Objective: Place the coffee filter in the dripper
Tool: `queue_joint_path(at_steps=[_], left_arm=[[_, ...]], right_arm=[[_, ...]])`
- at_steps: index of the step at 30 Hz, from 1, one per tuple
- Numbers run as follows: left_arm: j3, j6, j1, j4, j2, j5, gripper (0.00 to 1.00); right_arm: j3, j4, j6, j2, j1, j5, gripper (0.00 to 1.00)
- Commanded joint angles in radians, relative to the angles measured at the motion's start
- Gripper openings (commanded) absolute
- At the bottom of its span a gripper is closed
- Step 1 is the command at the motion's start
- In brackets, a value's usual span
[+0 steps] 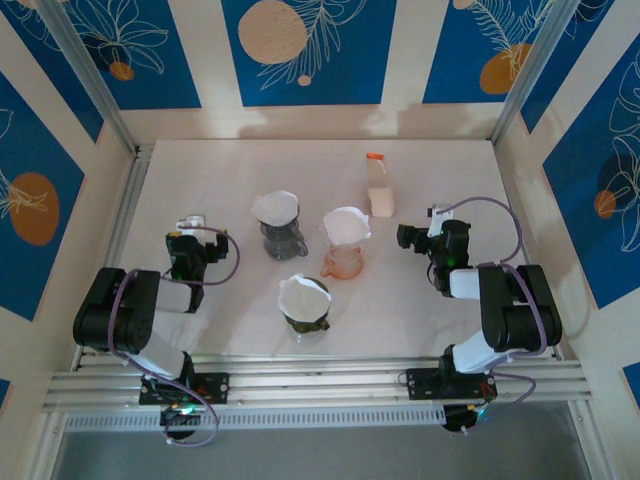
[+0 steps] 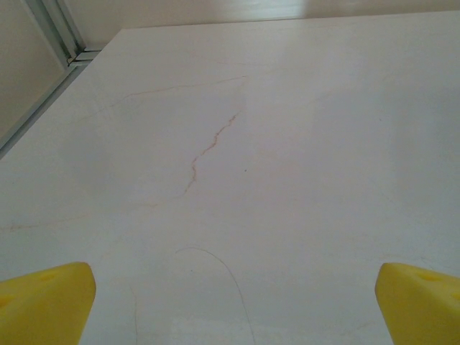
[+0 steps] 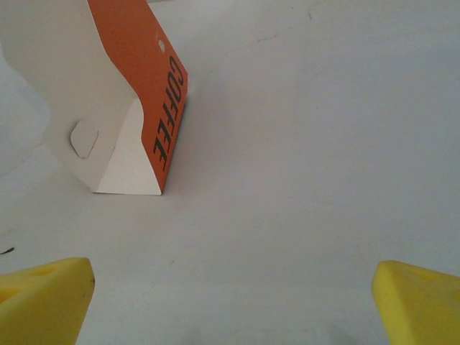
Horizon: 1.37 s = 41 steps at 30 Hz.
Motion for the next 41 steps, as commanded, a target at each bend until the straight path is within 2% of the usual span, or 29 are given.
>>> queue_joint_path(at_steps=[1, 41], left_arm=[[0.019, 0.015, 0.007, 0.023, 0.002, 0.018, 1.0], [0.019, 0.015, 0.007, 0.025, 0.002, 0.016, 1.0]], right_arm=[[-0.005, 0.102, -0.008, 0.007, -0.004, -0.009, 0.99], [-0.001, 0.084, -0.011, 0.001, -0.001, -0.003, 0.99]])
